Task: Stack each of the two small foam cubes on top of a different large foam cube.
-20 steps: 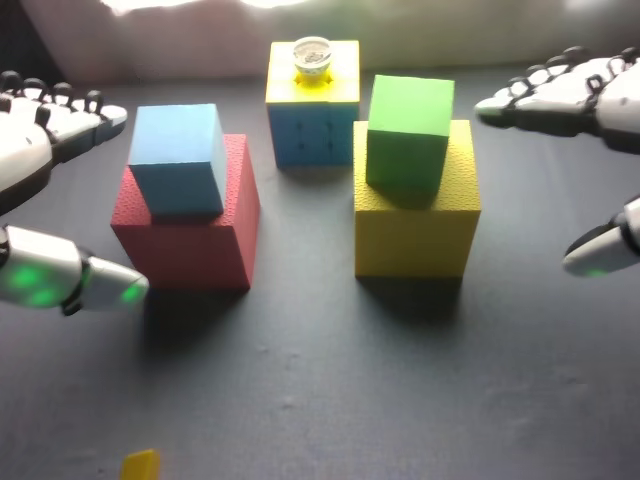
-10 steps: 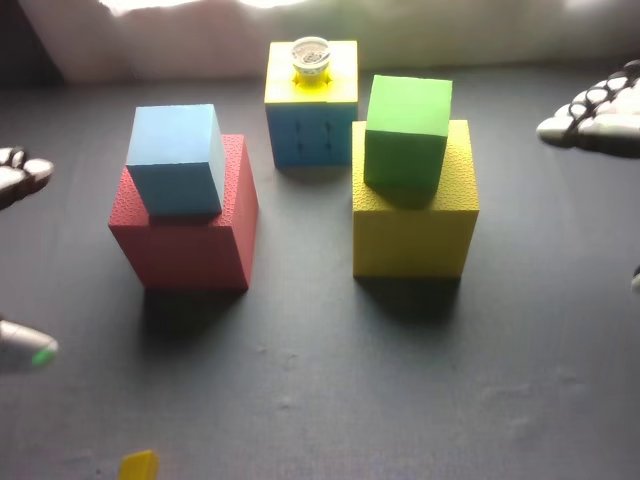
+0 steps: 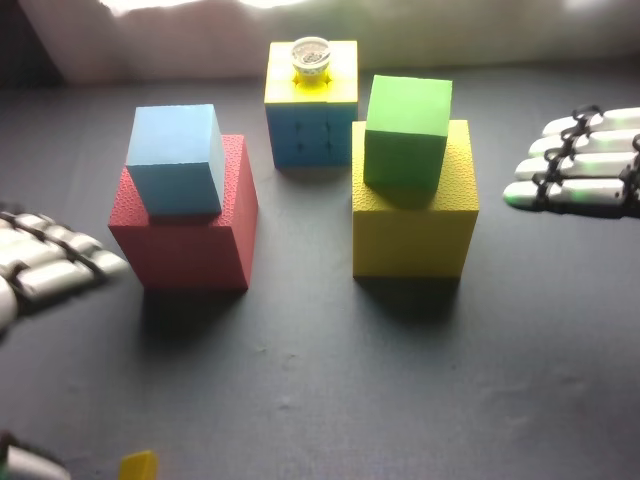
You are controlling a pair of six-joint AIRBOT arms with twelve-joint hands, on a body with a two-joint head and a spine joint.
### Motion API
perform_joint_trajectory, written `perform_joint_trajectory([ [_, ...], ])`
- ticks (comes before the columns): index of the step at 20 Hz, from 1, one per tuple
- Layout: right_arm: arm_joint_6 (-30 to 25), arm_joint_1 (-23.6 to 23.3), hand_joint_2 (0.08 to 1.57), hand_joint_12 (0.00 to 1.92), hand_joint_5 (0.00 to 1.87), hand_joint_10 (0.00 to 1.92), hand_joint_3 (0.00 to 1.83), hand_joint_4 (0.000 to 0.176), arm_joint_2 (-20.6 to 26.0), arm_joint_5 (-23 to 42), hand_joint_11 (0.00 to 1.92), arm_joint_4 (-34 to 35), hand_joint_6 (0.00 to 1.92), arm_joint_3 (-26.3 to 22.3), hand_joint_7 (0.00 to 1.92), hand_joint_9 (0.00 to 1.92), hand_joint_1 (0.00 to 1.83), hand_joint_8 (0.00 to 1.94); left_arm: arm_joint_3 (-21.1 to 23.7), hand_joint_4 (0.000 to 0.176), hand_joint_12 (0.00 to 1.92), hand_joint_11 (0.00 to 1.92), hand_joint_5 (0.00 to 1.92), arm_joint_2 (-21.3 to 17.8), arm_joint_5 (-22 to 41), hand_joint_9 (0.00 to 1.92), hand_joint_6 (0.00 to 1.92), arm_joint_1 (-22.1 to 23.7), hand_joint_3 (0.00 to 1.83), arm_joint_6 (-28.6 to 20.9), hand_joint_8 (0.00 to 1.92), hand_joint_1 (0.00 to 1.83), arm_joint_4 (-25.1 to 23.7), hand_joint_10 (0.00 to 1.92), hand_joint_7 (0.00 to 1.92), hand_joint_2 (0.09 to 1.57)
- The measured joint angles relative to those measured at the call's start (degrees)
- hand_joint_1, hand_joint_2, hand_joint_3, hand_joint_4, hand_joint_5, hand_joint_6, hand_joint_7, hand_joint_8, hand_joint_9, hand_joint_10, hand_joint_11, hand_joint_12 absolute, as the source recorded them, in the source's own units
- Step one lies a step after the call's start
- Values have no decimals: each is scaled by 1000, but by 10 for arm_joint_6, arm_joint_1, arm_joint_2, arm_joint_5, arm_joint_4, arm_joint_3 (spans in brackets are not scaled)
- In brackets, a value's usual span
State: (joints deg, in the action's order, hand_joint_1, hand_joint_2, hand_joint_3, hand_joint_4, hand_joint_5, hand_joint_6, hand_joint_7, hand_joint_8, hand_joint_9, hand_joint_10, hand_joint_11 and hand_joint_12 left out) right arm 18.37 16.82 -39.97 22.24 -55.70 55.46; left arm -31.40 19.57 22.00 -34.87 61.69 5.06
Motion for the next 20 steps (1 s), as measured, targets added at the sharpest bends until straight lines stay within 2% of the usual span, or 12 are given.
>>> perform_joint_trajectory([
  [4, 3, 15, 942, 66, 68, 8, 4, 0, 4, 68, 96, -33, 4, 0, 61, 88, 719, 3, 1, 0, 96, 0, 2, 12, 12, 18, 0, 19, 7, -203, 1, 419, -267, 1, 24, 939],
  [5, 3, 16, 971, 72, 50, 2, 15, 0, 4, 77, 95, -35, 1, 0, 56, 89, 635, 0, 3, 0, 246, 0, 52, 14, 22, 87, 4, 21, 1, -237, 8, 398, -310, 7, 95, 932],
  [8, -13, 19, 1043, 752, 293, 27, 3, 0, 4, 86, 6, -72, 16, 0, 384, 378, 572, 24, 9, 0, 630, 0, 272, 18, 52, 291, 52, 30, 7, -300, 56, 456, -393, 60, 356, 962],
  [10, -42, 21, 1078, 940, 370, 29, 2, 0, 5, 108, 0, -102, 10, 0, 501, 481, 511, 16, 9, 0, 843, 0, 398, 20, 68, 401, 83, 35, 4, -323, 91, 471, -423, 101, 498, 970],
  [11, -47, 23, 1174, 1139, 583, 125, 5, 0, 5, 119, 94, -111, 88, -4, 679, 653, 493, 99, 9, 0, 1002, 0, 365, 26, 69, 270, 347, 45, 0, -339, 647, 462, -448, 632, 367, 1043],
  [13, -48, 23, 1257, 1367, 700, 811, 6, 0, 5, 135, 154, -115, 244, -15, 623, 519, 492, 581, 8, 0, 1683, 0, 179, 40, 74, 95, 1206, 66, 0, -367, 1583, 419, -487, 1627, 178, 1113],
  [15, -49, 23, 1321, 1547, 596, 1279, 3, 0, 4, 144, 158, -131, 759, -18, 534, 434, 482, 1076, 7, 0, 1911, 12, 152, 48, 82, 128, 1578, 72, 10, -374, 1884, 448, -494, 1898, 182, 1176],
  [16, -48, 23, 1370, 1640, 531, 1402, 2, 100, 5, 144, 178, -137, 1484, -18, 540, 439, 676, 1219, 7, 0, 1919, 119, 243, 49, 82, 200, 1707, 72, 16, -374, 1914, 464, -494, 1916, 254, 1222],
  [17, -49, 24, 1411, 1691, 473, 1480, 2, 148, 5, 143, 190, -138, 1701, -18, 513, 430, 667, 1340, 7, 0, 1921, 153, 290, 50, 81, 233, 1778, 70, 19, -373, 1920, 443, -493, 1920, 292, 1278],
  [18, -48, 24, 1443, 1728, 407, 1561, 6, 0, 5, 142, 231, -137, 1497, -18, 480, 442, 356, 1498, 7, 0, 1921, 337, 447, 50, 81, 371, 1871, 70, 29, -373, 1921, 391, -491, 1921, 407, 1375],
  [19, -48, 24, 1484, 1777, 424, 1647, 8, 0, 5, 143, 242, -138, 1502, -18, 480, 458, 230, 1631, 7, 23, 1921, 558, 406, 50, 82, 532, 1911, 68, 26, -369, 1921, 566, -490, 1921, 514, 1470],
  [20, -47, 27, 1511, 1821, 413, 1720, 7, 0, 5, 148, 259, -138, 1601, -18, 467, 457, 176, 1725, 7, 14, 1921, 610, 393, 52, 83, 562, 1919, 68, 21, -363, 1921, 631, -482, 1921, 525, 1500],
])
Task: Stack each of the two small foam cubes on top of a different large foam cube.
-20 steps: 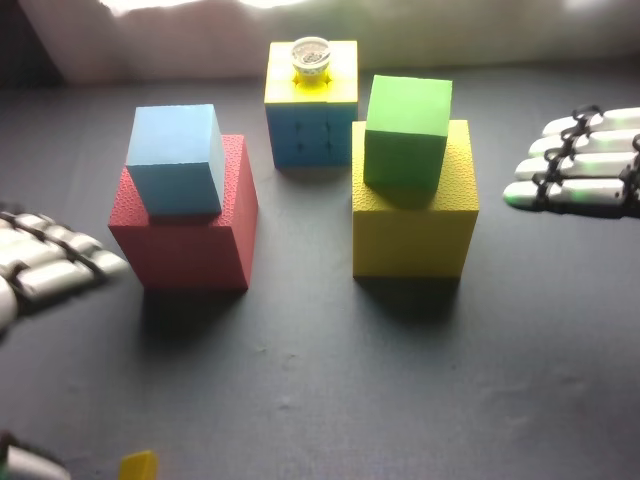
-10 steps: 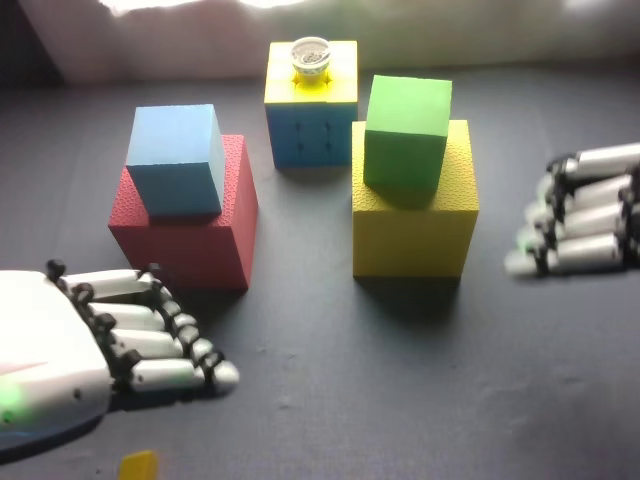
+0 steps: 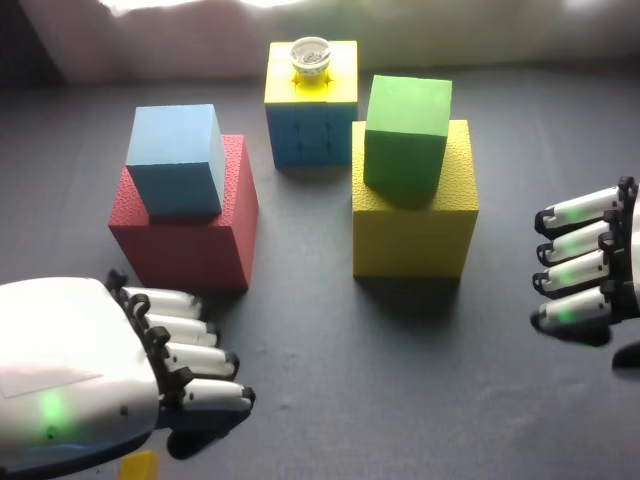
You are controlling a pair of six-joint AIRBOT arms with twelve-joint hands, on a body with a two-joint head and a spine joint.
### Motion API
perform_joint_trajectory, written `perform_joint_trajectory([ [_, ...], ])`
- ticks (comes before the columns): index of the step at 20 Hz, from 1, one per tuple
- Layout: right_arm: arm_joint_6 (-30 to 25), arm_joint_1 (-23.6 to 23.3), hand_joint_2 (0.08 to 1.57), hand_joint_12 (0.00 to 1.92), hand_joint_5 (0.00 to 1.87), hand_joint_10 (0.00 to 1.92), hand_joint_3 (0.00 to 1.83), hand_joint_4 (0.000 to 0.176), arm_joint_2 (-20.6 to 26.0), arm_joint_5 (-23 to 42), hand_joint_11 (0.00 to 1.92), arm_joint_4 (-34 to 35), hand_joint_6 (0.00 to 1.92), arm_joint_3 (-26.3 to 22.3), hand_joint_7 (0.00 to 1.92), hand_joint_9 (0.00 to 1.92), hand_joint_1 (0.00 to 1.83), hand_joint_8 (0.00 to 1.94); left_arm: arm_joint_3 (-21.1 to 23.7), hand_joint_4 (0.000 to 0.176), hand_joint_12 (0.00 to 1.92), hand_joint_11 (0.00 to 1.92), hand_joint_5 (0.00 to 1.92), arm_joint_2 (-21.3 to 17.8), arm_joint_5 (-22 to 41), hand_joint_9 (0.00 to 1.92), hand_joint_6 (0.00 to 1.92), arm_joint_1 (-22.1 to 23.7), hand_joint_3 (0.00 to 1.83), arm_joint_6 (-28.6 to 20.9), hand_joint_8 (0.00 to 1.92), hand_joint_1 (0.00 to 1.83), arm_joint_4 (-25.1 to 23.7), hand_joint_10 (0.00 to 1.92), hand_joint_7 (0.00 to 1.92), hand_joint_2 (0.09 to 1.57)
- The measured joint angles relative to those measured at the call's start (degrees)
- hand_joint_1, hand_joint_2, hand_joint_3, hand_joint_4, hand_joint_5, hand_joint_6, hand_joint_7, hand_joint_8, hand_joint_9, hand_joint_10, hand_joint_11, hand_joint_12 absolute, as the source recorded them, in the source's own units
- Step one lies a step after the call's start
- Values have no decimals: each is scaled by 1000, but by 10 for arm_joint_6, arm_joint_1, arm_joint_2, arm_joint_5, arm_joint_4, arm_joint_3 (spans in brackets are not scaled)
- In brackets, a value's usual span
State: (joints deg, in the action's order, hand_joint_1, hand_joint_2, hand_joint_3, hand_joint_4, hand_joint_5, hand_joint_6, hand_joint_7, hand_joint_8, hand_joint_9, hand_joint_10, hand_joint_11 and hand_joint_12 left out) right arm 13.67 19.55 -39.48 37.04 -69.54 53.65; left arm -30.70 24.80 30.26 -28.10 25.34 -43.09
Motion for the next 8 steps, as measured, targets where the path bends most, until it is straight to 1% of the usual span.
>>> perform_joint_trajectory([
  [1, 2, 0, 1512, 1871, 375, 1811, 2, 92, 0, 6, 275, -6, 1857, 0, 438, 440, 472, 1836, 0, 0, 1921, 686, 396, 1, 0, 608, 1921, 0, 14, 7, 1921, 721, 6, 1921, 582, 1507],
  [2, 3, 0, 1515, 1911, 372, 1899, 1, 87, 0, 14, 302, -10, 1908, 0, 427, 442, 565, 1920, 0, 0, 1921, 693, 592, 1, 0, 633, 1921, 0, 57, 14, 1921, 568, 16, 1921, 622, 1558],
  [3, 4, 0, 1513, 1919, 375, 1917, 0, 59, -1, 21, 317, -10, 1918, 0, 433, 448, 613, 1937, -1, 0, 1921, 671, 435, 2, 1, 624, 1921, 0, 52, 19, 1921, 701, 23, 1921, 609, 1509],
  [4, 4, 0, 1511, 1921, 379, 1920, 0, 38, -1, 23, 318, -10, 1920, 0, 427, 447, 639, 1940, -2, 0, 1921, 681, 401, 5, 1, 632, 1921, 0, 26, 20, 1921, 746, 30, 1921, 613, 1511],
  [5, 4, 0, 1510, 1921, 383, 1921, 0, 30, -1, 24, 342, -10, 1921, 0, 452, 471, 650, 1941, -2, 0, 1921, 648, 396, 5, 1, 613, 1921, 0, 16, 20, 1921, 767, 30, 1921, 603, 1510],
  [6, 5, 0, 1511, 1921, 382, 1921, 0, 30, -2, 23, 355, -11, 1921, 0, 460, 475, 646, 1941, -2, 0, 1921, 619, 392, 6, 1, 575, 1921, 0, 12, 20, 1921, 771, 31, 1921, 566, 1512],
  [7, 5, 0, 1510, 1921, 386, 1921, 0, 13, -2, 23, 403, -12, 1921, 0, 486, 502, 663, 1941, -2, 0, 1921, 602, 432, 7, 1, 542, 1891, 0, 19, 21, 1921, 887, 33, 1921, 424, 1488],
  [8, 5, 0, 1512, 1921, 382, 1921, 0, 0, -2, 23, 404, -14, 1921, 0, 475, 507, 672, 1936, -2, 23, 1921, 509, 427, 6, 1, 487, 1915, 0, 18, 22, 1902, 904, 35, 1921, 400, 1488],
])
